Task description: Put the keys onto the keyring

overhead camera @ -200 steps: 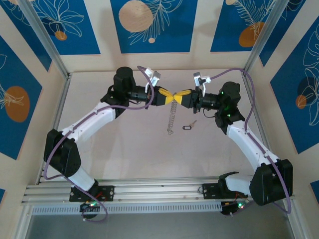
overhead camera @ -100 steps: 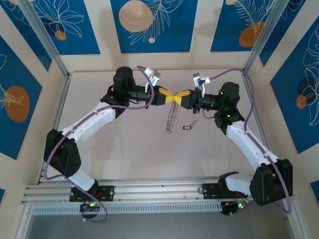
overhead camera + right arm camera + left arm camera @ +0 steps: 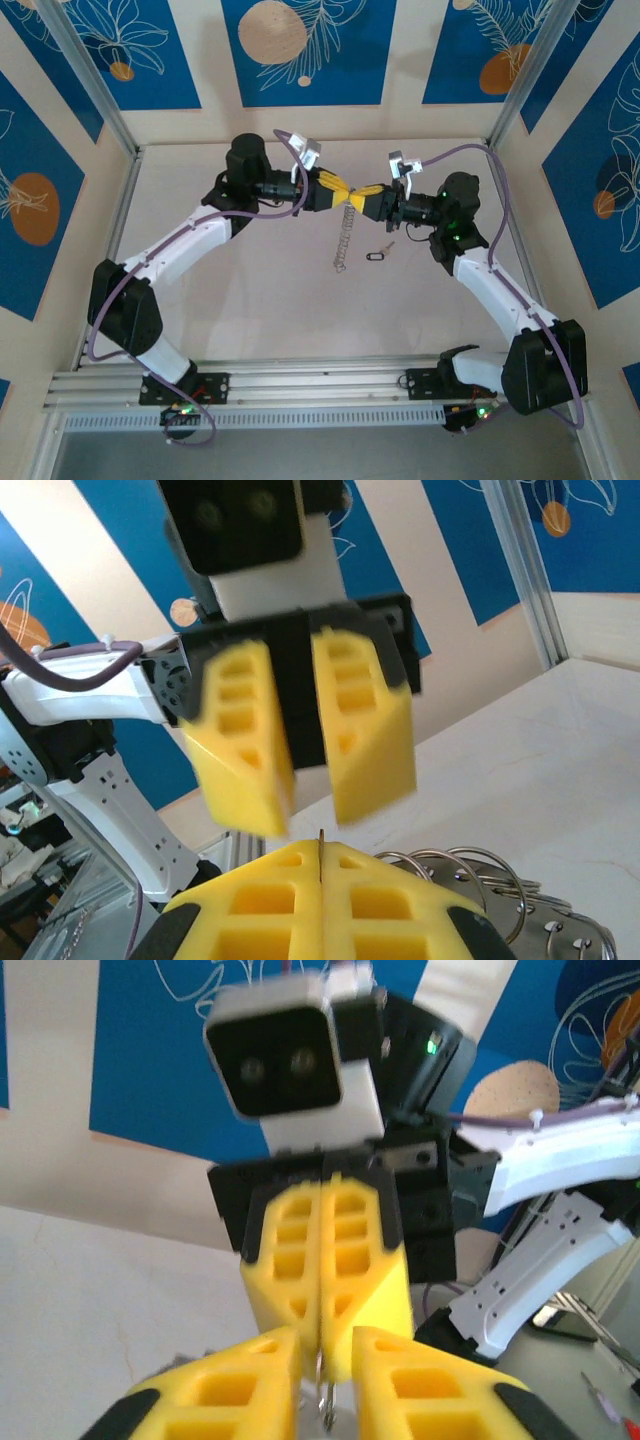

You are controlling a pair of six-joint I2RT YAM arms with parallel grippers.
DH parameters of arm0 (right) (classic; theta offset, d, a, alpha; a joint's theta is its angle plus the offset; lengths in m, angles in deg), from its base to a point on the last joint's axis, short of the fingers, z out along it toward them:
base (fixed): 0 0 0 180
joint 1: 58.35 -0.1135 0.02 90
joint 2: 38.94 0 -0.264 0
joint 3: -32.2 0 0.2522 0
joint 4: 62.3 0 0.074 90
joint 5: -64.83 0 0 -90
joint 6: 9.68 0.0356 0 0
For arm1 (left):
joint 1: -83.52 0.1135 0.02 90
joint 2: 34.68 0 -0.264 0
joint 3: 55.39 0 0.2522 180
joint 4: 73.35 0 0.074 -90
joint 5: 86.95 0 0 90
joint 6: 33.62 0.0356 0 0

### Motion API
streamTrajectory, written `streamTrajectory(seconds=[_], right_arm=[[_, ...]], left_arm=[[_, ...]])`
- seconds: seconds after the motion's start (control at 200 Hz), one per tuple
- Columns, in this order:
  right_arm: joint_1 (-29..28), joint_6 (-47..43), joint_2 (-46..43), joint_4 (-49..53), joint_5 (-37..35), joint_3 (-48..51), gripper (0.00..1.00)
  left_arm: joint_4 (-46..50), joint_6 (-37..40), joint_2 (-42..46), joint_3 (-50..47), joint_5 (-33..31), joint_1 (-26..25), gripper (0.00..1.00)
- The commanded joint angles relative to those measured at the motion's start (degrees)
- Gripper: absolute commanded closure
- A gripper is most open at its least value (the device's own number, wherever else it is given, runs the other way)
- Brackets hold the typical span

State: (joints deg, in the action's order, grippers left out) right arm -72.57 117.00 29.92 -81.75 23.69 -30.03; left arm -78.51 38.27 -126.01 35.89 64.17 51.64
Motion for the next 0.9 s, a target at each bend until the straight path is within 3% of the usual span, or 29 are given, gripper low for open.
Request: streamTrajectory(seconds=[0.0, 0.13, 0.35, 0.705, 0.895], right_arm=[[0.59, 2.69, -0.12, -4.48, -1.06, 0.16, 1.00], [0.94, 5.21, 0.97, -7.72, -1.43, -0.25, 1.00], [0.99, 10.83, 1.58, -16.04, -6.47, 1.75, 1.00], [-0.06, 18.61, 3.69, -30.30, -15.04, 3.23, 1.00], [-0.25, 22.17, 5.37, -36.42, -18.07, 3.27, 1.00]], left_arm=[[-10.08, -6.25, 2.95, -1.75, -5.35, 1.02, 0.77], [-16.60, -12.89, 3.67, -5.01, -9.26, 1.30, 0.73], [-17.54, -15.18, 5.43, -8.29, -11.25, 1.32, 0.63], [-31.37, -24.71, 3.93, -12.29, -11.19, 1.30, 0.63], [-33.70, -26.45, 2.96, -11.88, -11.27, 1.12, 0.64]])
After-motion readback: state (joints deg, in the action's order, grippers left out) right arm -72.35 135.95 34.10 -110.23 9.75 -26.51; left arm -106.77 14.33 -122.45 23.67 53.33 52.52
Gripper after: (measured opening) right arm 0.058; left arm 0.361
